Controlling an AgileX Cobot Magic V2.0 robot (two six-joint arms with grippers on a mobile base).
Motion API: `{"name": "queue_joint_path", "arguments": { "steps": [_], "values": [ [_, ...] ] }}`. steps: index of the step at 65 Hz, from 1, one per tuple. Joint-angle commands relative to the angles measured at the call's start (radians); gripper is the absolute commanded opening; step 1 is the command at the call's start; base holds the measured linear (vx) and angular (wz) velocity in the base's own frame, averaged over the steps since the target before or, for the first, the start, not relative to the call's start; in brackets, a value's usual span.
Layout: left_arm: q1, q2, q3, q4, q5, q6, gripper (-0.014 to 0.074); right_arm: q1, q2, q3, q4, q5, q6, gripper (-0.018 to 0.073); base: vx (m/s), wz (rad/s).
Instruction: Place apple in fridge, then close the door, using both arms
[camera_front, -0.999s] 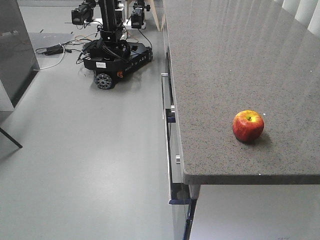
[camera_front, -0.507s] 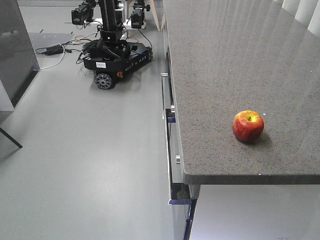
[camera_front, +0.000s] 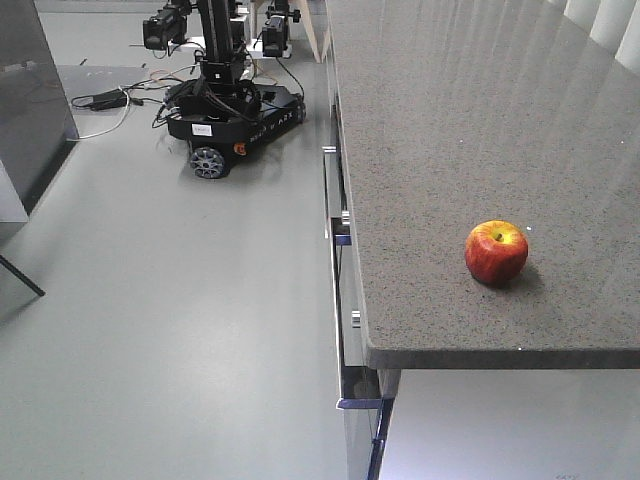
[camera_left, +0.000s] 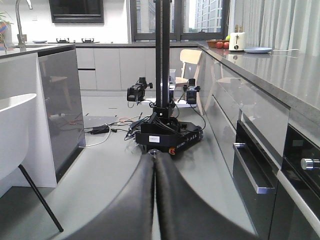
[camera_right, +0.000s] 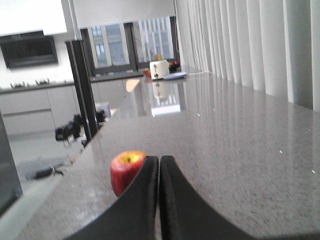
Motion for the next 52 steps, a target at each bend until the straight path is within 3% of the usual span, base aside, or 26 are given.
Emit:
{"name": "queue_joint_path", "arguments": {
  "steps": [1,8,20,28,36,47,52],
  "values": [
    [-0.005,-0.016,0.021,-0.008,-0.070,-0.005,-0.0006,-0.005,-0.010,-0.006,-0.009,-0.137,0.052,-0.0005,0.00,0.00],
    [-0.005,-0.016,0.021,-0.008,-0.070,-0.005,-0.0006,-0.005,0.005,-0.097,-0.054,-0.094,0.063,-0.0005,0.00,0.00],
    [-0.005,-0.016,0.021,-0.008,-0.070,-0.005,-0.0006,-0.005,0.135,-0.372,-0.064,0.158,0.059,-0.0002,0.00,0.00],
    [-0.005,-0.016,0.021,-0.008,-0.070,-0.005,-0.0006,-0.005,0.251,-0.552,-0.048,0.301,-0.003,0.0043,0.00,0.00],
    [-0.005,-0.016,0.021,-0.008,-0.070,-0.005,-0.0006,-0.005,0.352,-0.660,0.041,0.365,-0.127,0.0200,0.00,0.00],
    [-0.005,-0.016,0.021,-0.008,-0.070,-0.004,-0.0006,-0.005,0.467,-0.713,0.308,0.372,-0.361,0.0578,0.00,0.00],
    [-0.005,-0.016,0.021,-0.008,-0.070,-0.004,-0.0006,-0.005,0.500,-0.712,0.361,0.368,-0.451,0.0711,0.00,0.00]
  ]
}}
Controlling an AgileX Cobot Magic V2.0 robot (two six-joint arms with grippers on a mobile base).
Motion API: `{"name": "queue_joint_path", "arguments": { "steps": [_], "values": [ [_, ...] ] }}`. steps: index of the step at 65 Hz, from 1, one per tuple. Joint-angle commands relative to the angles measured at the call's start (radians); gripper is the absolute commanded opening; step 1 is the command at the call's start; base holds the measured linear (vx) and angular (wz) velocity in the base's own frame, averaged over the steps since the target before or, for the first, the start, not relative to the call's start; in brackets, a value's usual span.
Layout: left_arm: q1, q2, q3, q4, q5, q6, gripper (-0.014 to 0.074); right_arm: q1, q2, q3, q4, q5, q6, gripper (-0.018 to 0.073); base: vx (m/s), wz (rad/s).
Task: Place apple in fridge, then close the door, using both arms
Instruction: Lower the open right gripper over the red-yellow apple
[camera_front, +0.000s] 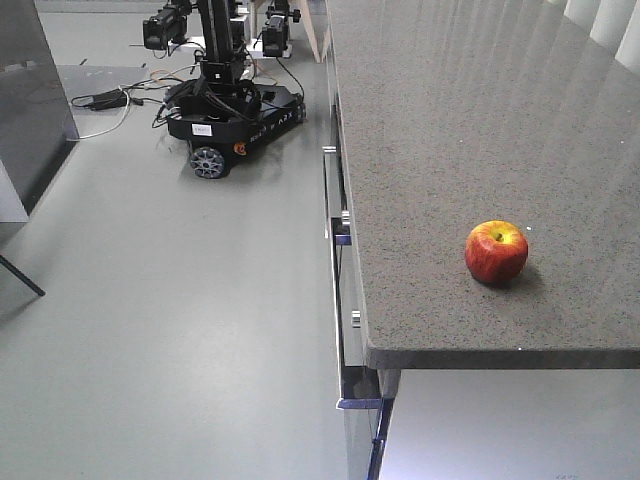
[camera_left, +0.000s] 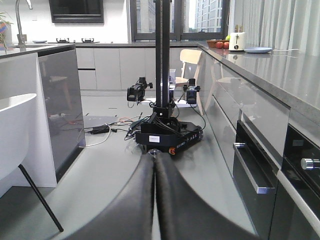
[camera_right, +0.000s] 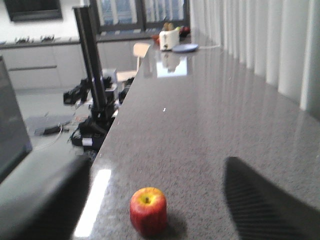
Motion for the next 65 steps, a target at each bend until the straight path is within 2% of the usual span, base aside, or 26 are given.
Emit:
{"name": "queue_joint_path", "arguments": {
  "steps": [1,16,27,45,65],
  "values": [
    [-0.005,-0.016,0.021,-0.008,-0.070,-0.004,-0.0006,-0.005,0.052,-0.033,0.087,-0.070,-0.122,0.0727,0.00,0.00],
    [-0.005,-0.016,0.021,-0.008,-0.070,-0.004,-0.0006,-0.005,0.109,-0.039,0.209,-0.057,-0.280,0.0711,0.00,0.00],
    [-0.005,-0.016,0.021,-0.008,-0.070,-0.004,-0.0006,-0.005,0.224,-0.159,0.296,0.027,-0.365,0.0686,0.00,0.00],
    [-0.005,-0.016,0.021,-0.008,-0.070,-0.004,-0.0006,-0.005,0.559,-0.452,0.339,0.200,-0.370,0.0676,0.00,0.00],
    [-0.005,-0.016,0.021,-0.008,-0.070,-0.004,-0.0006,-0.005,0.858,-0.583,0.382,0.240,-0.370,0.0666,0.00,0.00]
  ]
}}
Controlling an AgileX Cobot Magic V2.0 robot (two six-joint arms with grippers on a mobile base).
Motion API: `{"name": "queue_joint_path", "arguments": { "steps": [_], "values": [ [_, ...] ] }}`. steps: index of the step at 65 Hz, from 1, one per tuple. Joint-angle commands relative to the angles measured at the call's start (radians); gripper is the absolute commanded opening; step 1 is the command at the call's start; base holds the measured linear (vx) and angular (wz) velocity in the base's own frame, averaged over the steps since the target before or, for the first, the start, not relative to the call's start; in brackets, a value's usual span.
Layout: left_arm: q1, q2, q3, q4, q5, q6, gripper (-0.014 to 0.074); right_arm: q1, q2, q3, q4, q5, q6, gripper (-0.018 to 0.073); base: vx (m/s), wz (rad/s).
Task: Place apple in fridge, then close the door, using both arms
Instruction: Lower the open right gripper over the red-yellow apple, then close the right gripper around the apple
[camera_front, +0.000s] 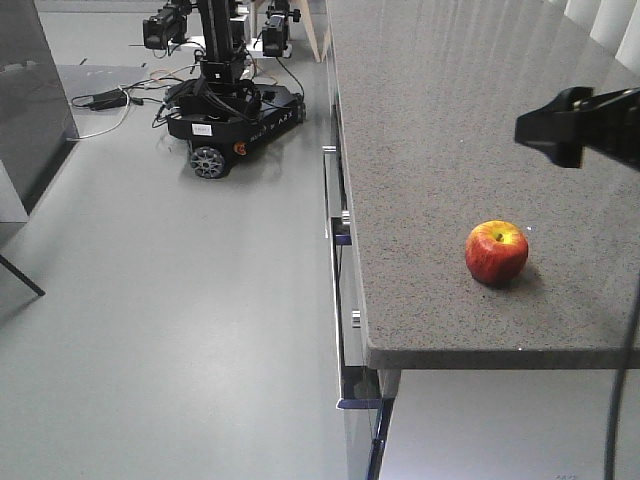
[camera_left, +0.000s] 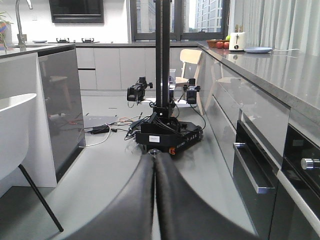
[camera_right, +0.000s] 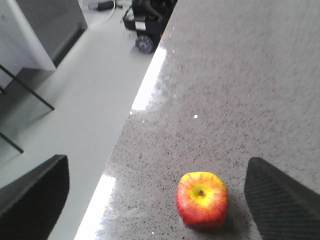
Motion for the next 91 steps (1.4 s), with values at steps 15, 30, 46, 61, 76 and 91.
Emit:
{"name": "queue_joint_path", "arguments": {
  "steps": [15,30,46,61,76,91],
  "values": [
    [-0.005,-0.016,0.021,-0.008,-0.070,-0.004,-0.0006,-0.001,0.204,-0.048,0.031,-0.094,-0.012,0.0659,0.00,0.00],
    [-0.005,-0.016,0.021,-0.008,-0.070,-0.004,-0.0006,0.000,0.288,-0.049,0.038,-0.145,-0.012,0.0652,0.00,0.00],
    [-0.005,-0.016,0.021,-0.008,-0.070,-0.004,-0.0006,0.037,0.316,-0.049,0.020,-0.196,-0.014,0.0648,0.00,0.00],
    [-0.005,-0.016,0.021,-0.008,-0.070,-0.004,-0.0006,0.036,0.317,-0.049,0.020,-0.220,-0.014,0.0644,0.00,0.00],
    [-0.005,-0.016,0.021,-0.008,-0.070,-0.004,-0.0006,0.036,0.366,-0.049,0.020,-0.200,-0.014,0.0639,0.00,0.00],
    [-0.005,-0.016,0.021,-0.008,-0.070,-0.004,-0.0006,0.036,0.433,-0.049,0.014,-0.193,-0.011,0.0630,0.00,0.00]
  ]
}}
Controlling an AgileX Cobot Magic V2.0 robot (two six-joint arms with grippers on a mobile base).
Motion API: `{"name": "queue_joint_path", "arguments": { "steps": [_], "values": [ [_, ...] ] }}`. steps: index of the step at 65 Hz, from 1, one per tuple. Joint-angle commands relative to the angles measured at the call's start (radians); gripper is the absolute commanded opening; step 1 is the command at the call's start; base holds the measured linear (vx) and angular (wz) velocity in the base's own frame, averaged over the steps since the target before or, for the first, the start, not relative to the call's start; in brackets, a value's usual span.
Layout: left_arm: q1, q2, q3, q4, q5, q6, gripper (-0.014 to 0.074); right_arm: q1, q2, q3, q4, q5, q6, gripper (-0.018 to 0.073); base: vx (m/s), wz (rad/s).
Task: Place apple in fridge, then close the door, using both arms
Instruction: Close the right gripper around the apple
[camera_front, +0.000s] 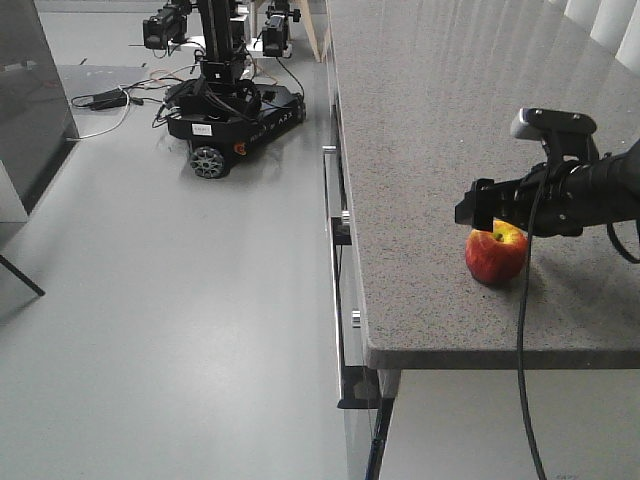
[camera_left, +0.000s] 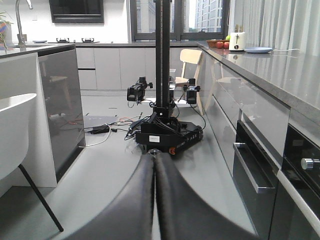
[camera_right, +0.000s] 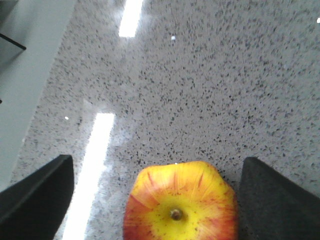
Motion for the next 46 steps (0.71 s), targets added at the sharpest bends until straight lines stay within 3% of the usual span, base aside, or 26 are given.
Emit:
{"name": "queue_joint_path", "arguments": {
  "steps": [1,27,36,46],
  "values": [
    [-0.005,-0.016,0.021,-0.008,-0.070,-0.004,-0.0006,-0.003,-0.017,-0.031,0.007,-0.036,-0.010,0.0630,0.00,0.00],
    [-0.005,-0.016,0.021,-0.008,-0.070,-0.004,-0.0006,-0.003,0.052,-0.031,-0.007,0.025,-0.007,0.0575,0.00,0.00],
    [-0.005,-0.016,0.021,-0.008,-0.070,-0.004,-0.0006,-0.003,0.052,-0.031,-0.018,0.030,-0.005,0.0460,0.00,0.00],
    [-0.005,-0.016,0.021,-0.008,-0.070,-0.004,-0.0006,-0.003,0.046,-0.031,-0.021,0.034,-0.007,0.0256,0.00,0.00]
  ]
}}
